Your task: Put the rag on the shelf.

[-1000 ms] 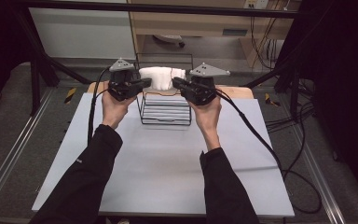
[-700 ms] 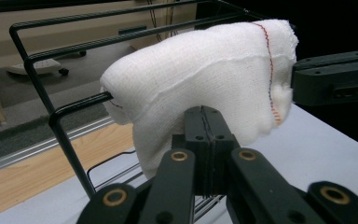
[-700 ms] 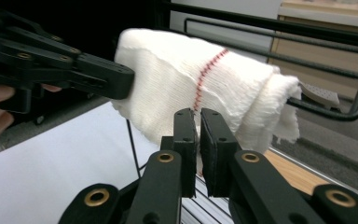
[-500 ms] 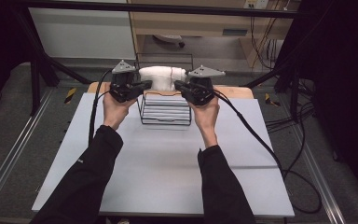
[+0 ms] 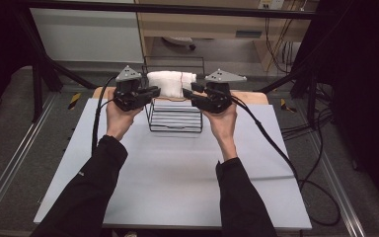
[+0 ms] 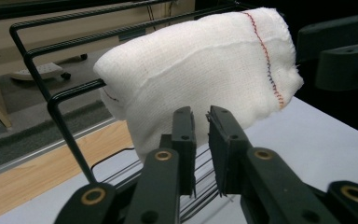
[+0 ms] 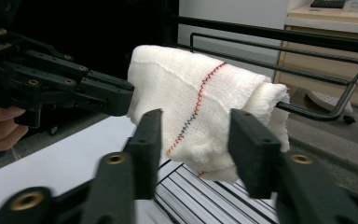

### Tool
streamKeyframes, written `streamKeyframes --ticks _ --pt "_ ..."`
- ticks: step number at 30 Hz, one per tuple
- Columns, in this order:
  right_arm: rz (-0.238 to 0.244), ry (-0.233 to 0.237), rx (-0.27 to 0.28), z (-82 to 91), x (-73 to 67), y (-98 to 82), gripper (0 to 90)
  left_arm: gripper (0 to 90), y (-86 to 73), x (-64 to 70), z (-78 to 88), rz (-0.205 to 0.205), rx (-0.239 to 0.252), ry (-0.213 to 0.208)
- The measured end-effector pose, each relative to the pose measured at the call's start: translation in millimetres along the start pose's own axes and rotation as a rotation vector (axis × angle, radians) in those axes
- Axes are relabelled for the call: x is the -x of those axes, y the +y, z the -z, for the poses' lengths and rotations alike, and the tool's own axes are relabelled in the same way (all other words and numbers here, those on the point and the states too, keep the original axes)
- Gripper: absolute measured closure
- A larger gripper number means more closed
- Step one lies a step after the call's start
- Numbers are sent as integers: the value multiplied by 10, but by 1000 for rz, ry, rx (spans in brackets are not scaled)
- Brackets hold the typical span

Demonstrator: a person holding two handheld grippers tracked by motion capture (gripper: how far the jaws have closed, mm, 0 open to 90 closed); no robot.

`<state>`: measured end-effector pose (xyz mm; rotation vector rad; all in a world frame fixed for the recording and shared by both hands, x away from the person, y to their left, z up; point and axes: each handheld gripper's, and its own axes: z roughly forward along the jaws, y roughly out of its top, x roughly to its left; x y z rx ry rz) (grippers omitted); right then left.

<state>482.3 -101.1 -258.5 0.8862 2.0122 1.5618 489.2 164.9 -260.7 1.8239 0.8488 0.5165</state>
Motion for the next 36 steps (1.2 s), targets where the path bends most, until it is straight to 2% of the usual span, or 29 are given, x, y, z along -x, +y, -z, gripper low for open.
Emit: streamKeyframes --ticks 1,6,10,16,24,29,36 --pt "-5 2 2 22 -1 8 488 777 -5 0 13 2 0 0" --pt "-9 17 -4 113 -17 24 345 692 -37 -5 86 -4 -4 5" --pt "-15 27 -8 163 -38 8 215 582 -81 2 182 -17 -5 13" --pt "-26 39 -36 258 -6 -130 75 409 -226 -8 316 -13 -19 -20" --pt "-59 45 -70 421 91 -407 17 229 -543 -30 448 -9 -45 -23" --pt "-57 46 -94 516 130 -581 7 133 -723 -30 498 -18 -67 -15" --pt "-56 48 -126 633 171 -828 5 61 -993 -13 571 -20 -87 -24"
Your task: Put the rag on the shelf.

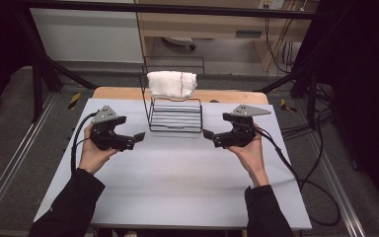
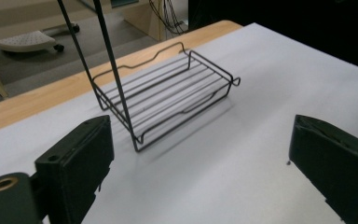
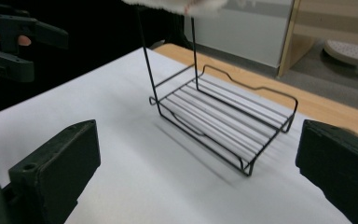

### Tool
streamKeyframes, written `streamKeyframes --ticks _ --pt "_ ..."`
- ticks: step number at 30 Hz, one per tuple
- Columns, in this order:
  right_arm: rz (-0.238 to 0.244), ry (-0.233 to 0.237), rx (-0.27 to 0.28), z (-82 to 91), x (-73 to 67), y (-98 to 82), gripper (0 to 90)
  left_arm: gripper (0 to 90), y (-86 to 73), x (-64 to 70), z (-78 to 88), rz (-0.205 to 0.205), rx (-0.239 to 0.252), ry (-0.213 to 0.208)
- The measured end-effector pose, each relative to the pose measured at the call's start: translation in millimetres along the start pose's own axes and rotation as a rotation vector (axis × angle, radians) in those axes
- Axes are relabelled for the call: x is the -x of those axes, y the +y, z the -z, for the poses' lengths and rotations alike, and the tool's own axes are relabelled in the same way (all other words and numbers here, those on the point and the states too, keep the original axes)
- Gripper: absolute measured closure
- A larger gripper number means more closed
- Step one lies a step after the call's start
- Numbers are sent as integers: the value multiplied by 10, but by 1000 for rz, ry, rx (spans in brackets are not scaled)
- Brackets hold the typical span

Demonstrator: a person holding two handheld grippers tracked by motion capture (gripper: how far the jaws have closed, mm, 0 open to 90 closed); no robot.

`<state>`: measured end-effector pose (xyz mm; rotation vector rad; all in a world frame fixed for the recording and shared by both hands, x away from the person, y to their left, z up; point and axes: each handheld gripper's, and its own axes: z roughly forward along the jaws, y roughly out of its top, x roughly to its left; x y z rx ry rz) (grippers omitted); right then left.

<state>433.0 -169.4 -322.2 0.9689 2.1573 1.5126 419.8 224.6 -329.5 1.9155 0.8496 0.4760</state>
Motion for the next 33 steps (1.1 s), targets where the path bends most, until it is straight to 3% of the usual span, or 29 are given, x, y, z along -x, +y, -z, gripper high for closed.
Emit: streamKeyframes --ticks 9,14,18,26,33 --pt "-26 7 -40 78 51 -351 4 55 -390 -14 72 25 -23 0" --pt "-32 14 -76 110 49 -558 4 59 -597 -5 103 17 -47 1" --pt "-41 17 -76 151 49 -699 4 66 -740 -12 126 35 -50 0" --pt "-49 27 -108 236 68 -964 4 66 -993 -31 163 44 -80 -2" --pt "-75 30 -134 336 116 -1190 2 66 -1100 -49 198 45 -93 -3"
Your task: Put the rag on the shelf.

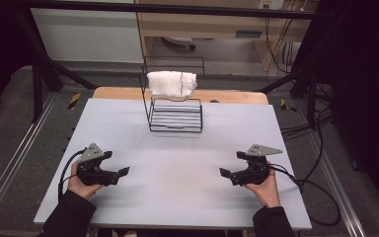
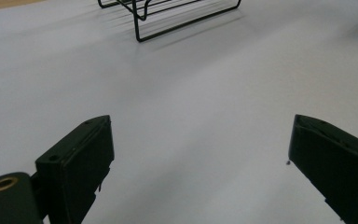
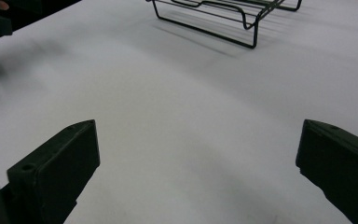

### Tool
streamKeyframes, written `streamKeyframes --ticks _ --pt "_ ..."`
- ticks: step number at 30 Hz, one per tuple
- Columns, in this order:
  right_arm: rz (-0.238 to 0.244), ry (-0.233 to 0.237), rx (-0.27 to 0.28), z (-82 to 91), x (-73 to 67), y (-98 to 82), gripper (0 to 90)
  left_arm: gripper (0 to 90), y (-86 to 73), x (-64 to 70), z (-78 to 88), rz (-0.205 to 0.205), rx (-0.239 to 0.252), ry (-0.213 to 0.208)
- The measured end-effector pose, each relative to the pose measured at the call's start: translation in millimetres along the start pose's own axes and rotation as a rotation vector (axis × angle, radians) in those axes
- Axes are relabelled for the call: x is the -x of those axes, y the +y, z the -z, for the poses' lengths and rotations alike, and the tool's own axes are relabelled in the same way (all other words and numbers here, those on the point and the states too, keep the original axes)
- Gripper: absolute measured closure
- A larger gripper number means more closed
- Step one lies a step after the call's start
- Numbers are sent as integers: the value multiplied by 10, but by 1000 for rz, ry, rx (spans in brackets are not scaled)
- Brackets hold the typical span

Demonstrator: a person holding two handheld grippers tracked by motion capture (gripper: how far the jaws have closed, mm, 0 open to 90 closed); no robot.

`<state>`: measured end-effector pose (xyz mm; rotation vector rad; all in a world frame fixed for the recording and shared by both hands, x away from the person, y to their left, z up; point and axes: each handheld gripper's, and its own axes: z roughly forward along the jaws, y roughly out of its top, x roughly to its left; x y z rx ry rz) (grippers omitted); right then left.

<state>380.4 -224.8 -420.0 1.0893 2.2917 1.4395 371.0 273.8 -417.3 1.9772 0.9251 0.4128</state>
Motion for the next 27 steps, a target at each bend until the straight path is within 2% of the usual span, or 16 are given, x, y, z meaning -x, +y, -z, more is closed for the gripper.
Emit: streamKeyframes --ticks 5,8,14,21,27 --pt "5 -11 -20 70 53 -114 2 66 -75 -5 11 -9 -11 2" --pt "-13 -9 -21 105 87 -184 2 67 -110 -7 18 -13 -16 1" --pt "-20 -17 -35 169 136 -308 1 68 -178 -1 20 -16 -31 -3" --pt "-21 -15 -33 195 145 -347 1 69 -235 -25 14 -11 -50 5" --pt "-18 -15 -33 202 146 -348 1 68 -240 -15 9 -13 -50 -3"
